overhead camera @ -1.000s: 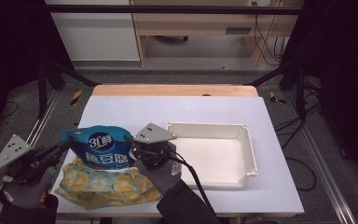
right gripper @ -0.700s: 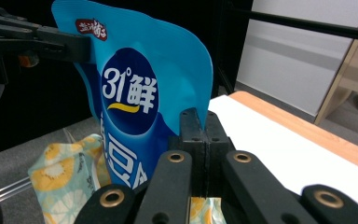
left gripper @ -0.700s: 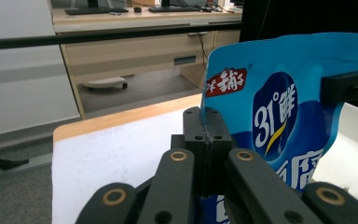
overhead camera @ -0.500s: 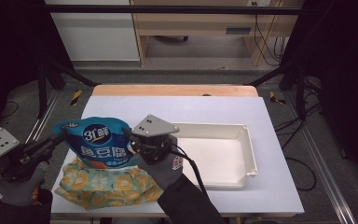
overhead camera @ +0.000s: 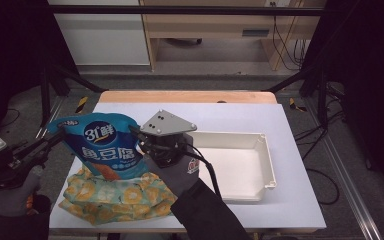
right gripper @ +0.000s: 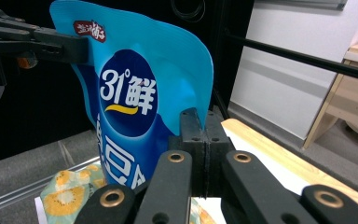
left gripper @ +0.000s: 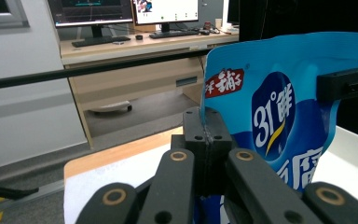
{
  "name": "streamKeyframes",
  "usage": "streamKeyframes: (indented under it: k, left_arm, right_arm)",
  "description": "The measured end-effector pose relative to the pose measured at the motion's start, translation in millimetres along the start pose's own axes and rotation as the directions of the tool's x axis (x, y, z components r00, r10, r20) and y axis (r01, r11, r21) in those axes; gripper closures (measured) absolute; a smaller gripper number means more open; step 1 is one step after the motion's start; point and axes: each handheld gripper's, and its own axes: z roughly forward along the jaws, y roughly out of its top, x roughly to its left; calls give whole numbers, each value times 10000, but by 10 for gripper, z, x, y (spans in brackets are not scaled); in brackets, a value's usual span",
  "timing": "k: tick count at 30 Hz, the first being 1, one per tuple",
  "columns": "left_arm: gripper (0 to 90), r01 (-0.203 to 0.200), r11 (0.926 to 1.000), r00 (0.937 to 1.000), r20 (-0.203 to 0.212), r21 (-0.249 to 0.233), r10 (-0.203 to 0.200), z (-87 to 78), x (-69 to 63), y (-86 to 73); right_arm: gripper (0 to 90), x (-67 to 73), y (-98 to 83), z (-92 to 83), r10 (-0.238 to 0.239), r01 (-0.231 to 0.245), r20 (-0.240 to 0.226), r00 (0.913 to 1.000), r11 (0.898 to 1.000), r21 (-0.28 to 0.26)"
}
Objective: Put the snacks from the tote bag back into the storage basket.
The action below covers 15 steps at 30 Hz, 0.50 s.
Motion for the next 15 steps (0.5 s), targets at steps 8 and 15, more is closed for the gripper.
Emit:
streamKeyframes:
  k: [8,15]
  left_arm:
    - [900,-106,9998,9999,22,-173,106,14,-64,138]
    - [900,-179,9996,9997,142,-229,182,67,-122,222]
  right_arm:
    - [900,-50,118,-95,-59,59,26,10000,9999,-136]
    - [900,-99,182,-195,-99,103,164,9998,9997,-206]
